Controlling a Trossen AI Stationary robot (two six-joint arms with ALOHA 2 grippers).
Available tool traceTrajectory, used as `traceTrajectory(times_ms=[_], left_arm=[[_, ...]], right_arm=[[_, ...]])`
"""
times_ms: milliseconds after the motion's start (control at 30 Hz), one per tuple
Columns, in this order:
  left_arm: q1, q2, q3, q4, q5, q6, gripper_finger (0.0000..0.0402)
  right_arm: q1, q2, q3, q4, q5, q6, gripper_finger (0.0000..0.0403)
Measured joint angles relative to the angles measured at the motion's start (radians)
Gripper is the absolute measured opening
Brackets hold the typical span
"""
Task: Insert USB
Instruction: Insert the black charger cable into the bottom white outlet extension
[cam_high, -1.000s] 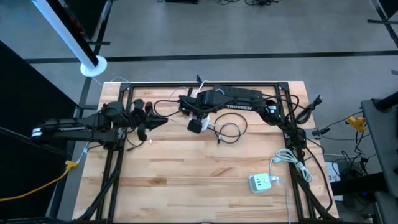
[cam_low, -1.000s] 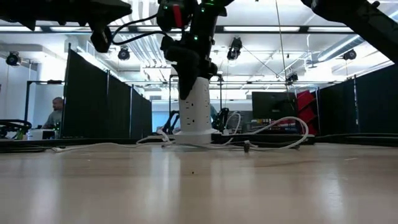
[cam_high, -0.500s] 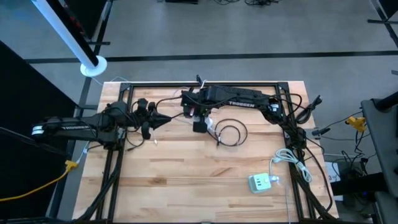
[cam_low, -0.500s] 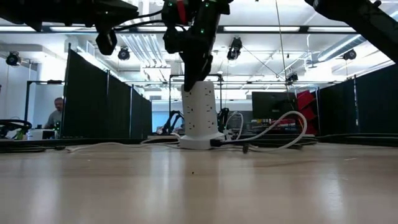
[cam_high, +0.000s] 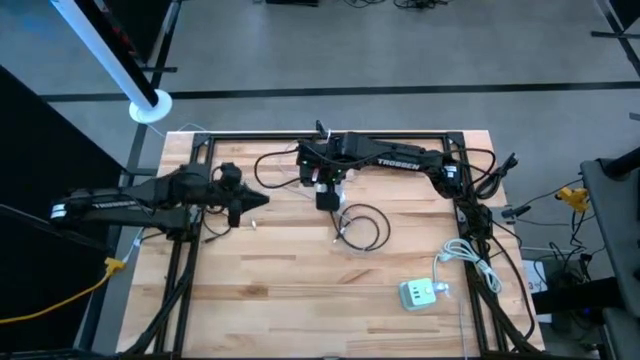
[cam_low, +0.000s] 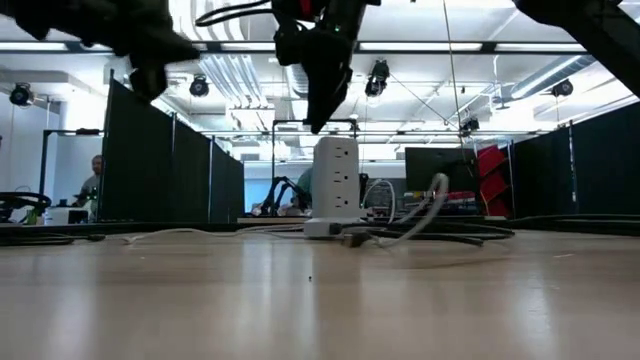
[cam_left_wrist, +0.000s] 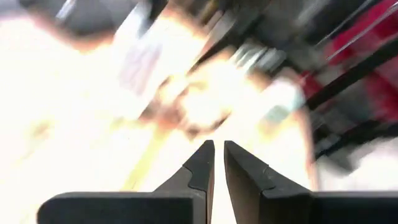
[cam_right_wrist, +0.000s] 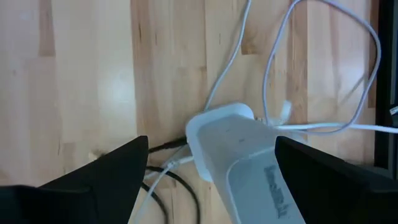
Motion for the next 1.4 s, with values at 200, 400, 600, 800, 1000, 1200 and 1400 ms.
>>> traceTrajectory(times_ms=[200, 400, 600, 800, 1000, 1200, 1400], left_arm=[[-0.001, 0.133, 0.164, -0.491, -0.004, -0.063, 0.0024], [-0.01, 0.272, 0.18, -0.628, 0.031, -0.048, 0.0031], [-0.015, 0.417, 0.134, -0.677, 0.047, -0.107, 0.0092], [-0.015, 0.527, 0.014, -0.608, 0.051, -0.161, 0.0174], [-0.015, 0.544, -0.109, -0.418, 0.046, -0.207, 0.0218], [-0.015, 0.539, -0.18, -0.318, 0.044, -0.245, 0.0204], [-0.015, 0.536, -0.198, -0.293, 0.038, -0.245, 0.0096]], right_arm=[[-0.001, -0.023, 0.0, -0.002, -0.001, 0.0, 0.0332], [-0.002, -0.084, 0.0, -0.008, 0.001, 0.001, 0.0332], [-0.002, -0.153, 0.001, -0.058, 0.001, 0.055, 0.0332], [0.006, -0.227, 0.001, -0.112, 0.003, 0.126, 0.0332], [0.025, -0.296, 0.001, -0.112, 0.004, 0.166, 0.0332], [0.047, -0.311, 0.002, -0.105, 0.012, 0.221, 0.0332], [0.075, -0.31, 0.002, -0.104, 0.012, 0.252, 0.0332]])
